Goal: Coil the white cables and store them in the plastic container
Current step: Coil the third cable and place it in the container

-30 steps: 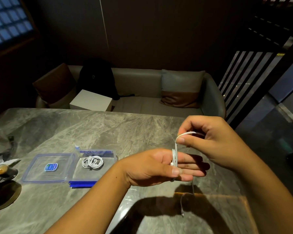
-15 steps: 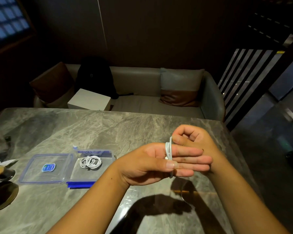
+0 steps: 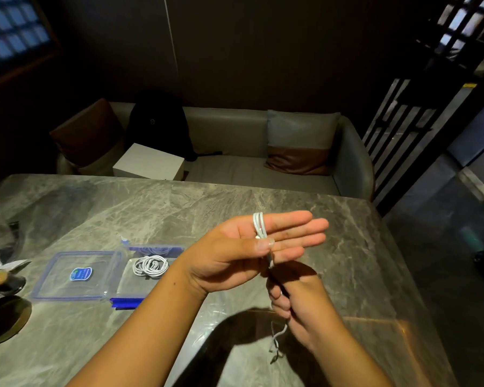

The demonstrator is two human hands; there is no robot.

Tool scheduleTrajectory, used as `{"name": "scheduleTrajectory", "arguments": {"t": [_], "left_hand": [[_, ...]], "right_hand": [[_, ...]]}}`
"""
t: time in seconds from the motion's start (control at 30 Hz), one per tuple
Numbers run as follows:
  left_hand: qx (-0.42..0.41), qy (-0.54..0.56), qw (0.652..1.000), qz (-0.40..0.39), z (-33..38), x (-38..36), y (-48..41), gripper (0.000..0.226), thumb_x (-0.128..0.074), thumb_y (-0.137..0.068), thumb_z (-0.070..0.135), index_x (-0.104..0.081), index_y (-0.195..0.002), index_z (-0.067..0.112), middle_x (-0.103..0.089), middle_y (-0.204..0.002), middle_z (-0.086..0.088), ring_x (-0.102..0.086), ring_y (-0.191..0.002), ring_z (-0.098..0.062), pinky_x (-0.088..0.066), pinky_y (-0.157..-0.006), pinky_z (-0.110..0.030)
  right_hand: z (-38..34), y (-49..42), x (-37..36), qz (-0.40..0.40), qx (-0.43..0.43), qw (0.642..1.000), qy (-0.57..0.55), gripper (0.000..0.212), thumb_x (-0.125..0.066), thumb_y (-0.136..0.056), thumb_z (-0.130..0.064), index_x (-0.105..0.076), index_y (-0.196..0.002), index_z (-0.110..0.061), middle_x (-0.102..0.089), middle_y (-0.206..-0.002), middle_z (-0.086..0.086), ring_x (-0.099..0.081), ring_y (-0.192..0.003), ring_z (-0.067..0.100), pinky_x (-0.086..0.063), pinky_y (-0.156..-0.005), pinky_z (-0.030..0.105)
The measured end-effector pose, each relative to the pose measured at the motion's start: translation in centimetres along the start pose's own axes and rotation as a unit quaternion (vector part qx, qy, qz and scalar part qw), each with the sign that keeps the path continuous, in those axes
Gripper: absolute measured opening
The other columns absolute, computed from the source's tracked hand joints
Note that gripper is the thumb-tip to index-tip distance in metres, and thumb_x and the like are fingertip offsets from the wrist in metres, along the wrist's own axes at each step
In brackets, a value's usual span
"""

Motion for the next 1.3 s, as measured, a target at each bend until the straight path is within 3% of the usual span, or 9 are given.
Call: {"name": "scheduleTrajectory", "arguments": {"t": [0.17, 0.53, 0.67, 0.73, 0.83, 0.93, 1.1, 1.2, 1.3], "left_hand": [[-0.028, 0.023, 0.998, 0.044, -0.3, 1.3, 0.1, 0.058, -0.034, -0.093, -0.007, -0.021, -0.150, -0.009, -0.027, -0.157, -0.027, -0.025, -0.147, -0.039, -0.018, -0.122, -0.043], [0.016, 0.002, 0.993, 0.120, -3.0, 2.4, -0.1, 0.056, -0.043, -0.094, -0.004, -0.029, -0.149, -0.004, -0.039, -0.154, -0.019, -0.036, -0.144, -0.030, -0.023, -0.120, -0.038], [0.057, -0.031, 0.989, 0.136, -4.0, 2.4, 0.0, 0.055, -0.043, -0.095, -0.004, -0.032, -0.148, -0.001, -0.042, -0.152, -0.015, -0.040, -0.142, -0.024, -0.029, -0.118, -0.034], [0.079, -0.039, 0.988, 0.129, -4.4, 2.2, 0.1, 0.057, -0.044, -0.093, -0.004, -0.031, -0.148, -0.001, -0.041, -0.153, -0.014, -0.041, -0.141, -0.024, -0.030, -0.118, -0.034], [0.113, -0.063, 0.986, 0.108, -5.2, 2.2, 0.2, 0.058, -0.044, -0.092, -0.005, -0.030, -0.148, -0.004, -0.041, -0.151, -0.019, -0.041, -0.141, -0.029, -0.030, -0.119, -0.039], [0.126, -0.085, 0.986, 0.074, -6.0, 2.0, 0.3, 0.056, -0.049, -0.091, -0.001, -0.035, -0.144, -0.009, -0.047, -0.140, -0.026, -0.036, -0.137, -0.041, -0.010, -0.121, -0.059], [0.126, -0.044, 0.989, 0.060, -6.0, 1.3, 0.5, 0.052, -0.038, -0.092, -0.010, -0.038, -0.144, -0.005, -0.051, -0.141, -0.015, -0.041, -0.138, -0.029, -0.022, -0.120, -0.041], [0.135, -0.083, 0.986, 0.051, -6.1, 1.0, 0.1, 0.050, -0.038, -0.093, -0.012, -0.038, -0.143, -0.008, -0.047, -0.142, -0.019, -0.036, -0.140, -0.033, -0.021, -0.120, -0.042], [0.150, -0.099, 0.983, 0.049, -6.2, 0.8, 0.0, 0.045, -0.039, -0.093, -0.014, -0.054, -0.133, 0.003, -0.054, -0.133, -0.013, -0.044, -0.131, -0.026, -0.029, -0.116, -0.035]], "right_hand": [[-1.0, 2.4, -0.4, -0.029, 0.056, 0.993, 0.095, 0.032, -0.052, -0.099, -0.014, -0.069, -0.074, -0.001, -0.052, -0.050, 0.010, -0.033, -0.034, 0.010, -0.026, -0.035, 0.018], [-6.6, 6.9, 0.4, -0.160, 0.090, 0.923, 0.337, 0.014, -0.061, -0.094, -0.022, -0.072, -0.093, -0.013, -0.067, -0.059, 0.004, -0.053, -0.054, 0.010, -0.041, -0.056, 0.020], [-8.1, 7.4, 0.5, -0.171, 0.116, 0.888, 0.410, 0.010, -0.062, -0.093, -0.018, -0.071, -0.091, -0.021, -0.071, -0.064, 0.004, -0.062, -0.061, 0.015, -0.049, -0.066, 0.038], [-8.9, 7.3, 0.8, -0.168, 0.129, 0.882, 0.420, 0.013, -0.063, -0.094, -0.019, -0.071, -0.084, -0.017, -0.070, -0.063, 0.002, -0.061, -0.058, 0.014, -0.047, -0.062, 0.037], [-10.5, 7.4, 1.1, -0.163, 0.155, 0.883, 0.411, 0.022, -0.065, -0.093, -0.020, -0.069, -0.074, -0.011, -0.067, -0.059, 0.004, -0.052, -0.050, 0.003, -0.039, -0.054, 0.019], [-12.1, 7.3, 1.7, -0.150, 0.180, 0.894, 0.381, 0.018, -0.065, -0.092, -0.015, -0.071, -0.076, -0.010, -0.062, -0.056, 0.005, -0.048, -0.050, 0.007, -0.038, -0.052, 0.019], [-13.0, 6.9, 2.7, -0.128, 0.217, 0.893, 0.372, 0.023, -0.060, -0.096, -0.019, -0.070, -0.076, -0.013, -0.059, -0.057, 0.006, -0.049, -0.055, 0.031, -0.044, -0.059, 0.051], [-13.0, 6.8, 2.9, -0.124, 0.217, 0.901, 0.354, 0.021, -0.061, -0.093, -0.014, -0.071, -0.075, -0.014, -0.061, -0.058, 0.005, -0.050, -0.055, 0.038, -0.044, -0.056, 0.052], [-13.2, 6.5, 2.6, -0.124, 0.225, 0.900, 0.352, 0.020, -0.061, -0.093, -0.010, -0.072, -0.077, -0.010, -0.063, -0.059, 0.008, -0.057, -0.057, 0.025, -0.048, -0.060, 0.046]]}}
Point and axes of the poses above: each hand's wrist, its own y-axis away from the middle knuckle, its own x-axis out of the back of the hand, z = x × y, the point moved 4 cm from there along -y, towards the middle knuckle
